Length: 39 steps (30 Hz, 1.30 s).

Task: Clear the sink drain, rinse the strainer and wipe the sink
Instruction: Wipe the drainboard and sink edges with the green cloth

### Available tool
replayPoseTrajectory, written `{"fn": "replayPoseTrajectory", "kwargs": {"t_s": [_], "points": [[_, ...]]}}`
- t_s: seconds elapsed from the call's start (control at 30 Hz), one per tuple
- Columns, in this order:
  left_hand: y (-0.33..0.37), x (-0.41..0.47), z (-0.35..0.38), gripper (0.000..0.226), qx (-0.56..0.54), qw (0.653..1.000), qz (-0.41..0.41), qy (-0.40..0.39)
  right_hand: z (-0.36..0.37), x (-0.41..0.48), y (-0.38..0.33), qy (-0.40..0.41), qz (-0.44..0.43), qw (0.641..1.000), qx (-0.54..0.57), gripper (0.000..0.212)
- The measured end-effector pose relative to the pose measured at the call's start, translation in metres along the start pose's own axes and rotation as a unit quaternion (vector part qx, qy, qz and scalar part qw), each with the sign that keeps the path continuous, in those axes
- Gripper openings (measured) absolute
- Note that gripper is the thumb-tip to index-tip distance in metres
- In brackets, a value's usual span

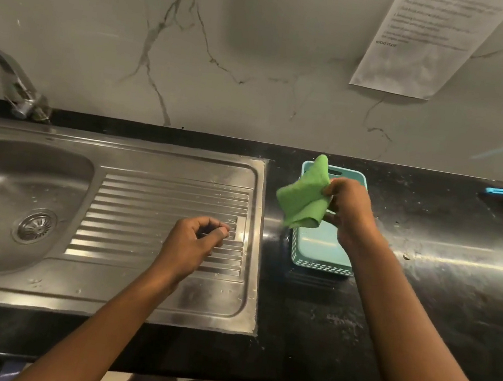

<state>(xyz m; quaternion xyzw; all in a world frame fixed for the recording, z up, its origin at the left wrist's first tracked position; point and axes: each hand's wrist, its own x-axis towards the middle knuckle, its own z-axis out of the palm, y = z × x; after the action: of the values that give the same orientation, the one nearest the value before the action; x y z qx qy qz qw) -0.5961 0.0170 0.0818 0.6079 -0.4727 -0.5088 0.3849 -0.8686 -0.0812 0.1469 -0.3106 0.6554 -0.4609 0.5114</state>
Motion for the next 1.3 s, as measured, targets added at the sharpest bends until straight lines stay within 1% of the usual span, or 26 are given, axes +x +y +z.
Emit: {"fn": "replayPoseTrajectory", "kwargs": {"t_s": [0.03, 0.1, 0.17, 0.23, 0.27, 0.33, 0.37, 0.4, 0.43, 0.47, 0.5, 0.57, 0.63, 0.67, 0.7, 0.73, 0.77, 0.8, 0.83, 0.87, 0.9, 0.93, 0.97, 1.07, 1.2, 1.3], "points": [[-0.001, 0.001, -0.003, 0.013, 0.0, 1.0, 0.0, 0.002, 0.003, -0.003, -0.002, -0.038, 0.05, 0.996, 0.062, 0.024], [-0.004, 0.002, -0.013, 0.012, -0.003, 1.0, -0.001, 0.01, 0.008, -0.004, -0.005, -0.125, 0.117, 0.977, 0.126, 0.033], [-0.01, 0.003, -0.024, 0.012, -0.007, 1.0, -0.004, 0.016, 0.017, -0.003, -0.006, -0.199, 0.138, 0.961, 0.137, 0.032], [-0.016, 0.003, -0.036, 0.013, -0.014, 1.0, -0.011, 0.021, 0.032, 0.001, -0.002, -0.224, 0.147, 0.955, 0.129, 0.029], [-0.019, 0.004, -0.042, 0.013, -0.019, 0.999, -0.014, 0.024, 0.041, 0.004, 0.001, -0.218, 0.158, 0.957, 0.111, 0.029], [-0.025, 0.006, -0.052, 0.013, -0.024, 0.999, -0.019, 0.029, 0.063, 0.011, 0.008, -0.192, 0.172, 0.964, 0.056, 0.021], [-0.026, 0.007, -0.057, 0.013, -0.024, 0.999, -0.022, 0.032, 0.073, 0.016, 0.011, -0.177, 0.163, 0.97, 0.02, 0.016], [-0.028, 0.009, -0.061, 0.013, -0.022, 0.999, -0.024, 0.034, 0.085, 0.02, 0.015, -0.155, 0.134, 0.979, -0.022, 0.011], [-0.029, 0.01, -0.065, 0.013, -0.022, 0.999, -0.027, 0.037, 0.095, 0.026, 0.018, -0.125, 0.082, 0.986, -0.076, 0.008], [-0.031, 0.012, -0.069, 0.013, -0.021, 0.999, -0.03, 0.039, 0.105, 0.033, 0.021, -0.094, 0.021, 0.986, -0.139, 0.01], [-0.032, 0.015, -0.073, 0.013, -0.021, 0.998, -0.034, 0.04, 0.115, 0.039, 0.022, -0.068, -0.04, 0.975, -0.209, 0.014], [-0.032, 0.019, -0.079, 0.012, -0.022, 0.998, -0.037, 0.044, 0.131, 0.052, 0.022, -0.036, -0.159, 0.925, -0.342, 0.029], [-0.034, 0.024, -0.085, 0.012, -0.023, 0.998, -0.038, 0.048, 0.146, 0.069, 0.023, -0.019, -0.262, 0.847, -0.463, 0.053], [-0.035, 0.026, -0.088, 0.011, -0.023, 0.998, -0.039, 0.05, 0.152, 0.077, 0.026, -0.021, -0.293, 0.808, -0.511, 0.067], [-0.036, 0.028, -0.09, 0.011, -0.022, 0.998, -0.04, 0.052, 0.157, 0.084, 0.028, -0.031, -0.31, 0.777, -0.547, 0.073], [-0.037, 0.03, -0.092, 0.011, -0.023, 0.997, -0.043, 0.053, 0.162, 0.092, 0.034, -0.05, -0.319, 0.754, -0.571, 0.069], [-0.038, 0.032, -0.094, 0.011, -0.025, 0.997, -0.046, 0.053, 0.166, 0.101, 0.041, -0.077, -0.314, 0.739, -0.591, 0.061], [-0.039, 0.033, -0.095, 0.011, -0.028, 0.997, -0.049, 0.052, 0.167, 0.107, 0.052, -0.113, -0.29, 0.722, -0.618, 0.053], [-0.04, 0.035, -0.096, 0.011, -0.029, 0.997, -0.05, 0.051, 0.166, 0.11, 0.066, -0.152, -0.254, 0.697, -0.653, 0.05], [-0.04, 0.035, -0.096, 0.011, -0.03, 0.997, -0.051, 0.048, 0.163, 0.111, 0.081, -0.186, -0.217, 0.668, -0.687, 0.055], [-0.041, 0.036, -0.096, 0.011, -0.031, 0.997, -0.051, 0.047, 0.158, 0.111, 0.098, -0.206, -0.195, 0.647, -0.708, 0.062], [-0.041, 0.037, -0.096, 0.011, -0.03, 0.997, -0.051, 0.045, 0.153, 0.11, 0.112, -0.211, -0.193, 0.641, -0.712, 0.068], [-0.041, 0.038, -0.095, 0.011, -0.028, 0.997, -0.051, 0.043, 0.148, 0.108, 0.123, -0.206, -0.202, 0.644, -0.709, 0.071], [-0.04, 0.039, -0.093, 0.012, -0.024, 0.997, -0.057, 0.037, 0.136, 0.097, 0.135, -0.198, -0.231, 0.646, -0.701, 0.068], [-0.036, 0.038, -0.089, 0.011, -0.021, 0.998, -0.057, 0.029, 0.123, 0.075, 0.142, -0.192, -0.244, 0.67, -0.674, 0.063], [-0.03, 0.037, -0.087, 0.012, -0.022, 0.998, -0.052, 0.03, 0.115, 0.049, 0.15, -0.191, -0.25, 0.683, -0.659, 0.066]]}}
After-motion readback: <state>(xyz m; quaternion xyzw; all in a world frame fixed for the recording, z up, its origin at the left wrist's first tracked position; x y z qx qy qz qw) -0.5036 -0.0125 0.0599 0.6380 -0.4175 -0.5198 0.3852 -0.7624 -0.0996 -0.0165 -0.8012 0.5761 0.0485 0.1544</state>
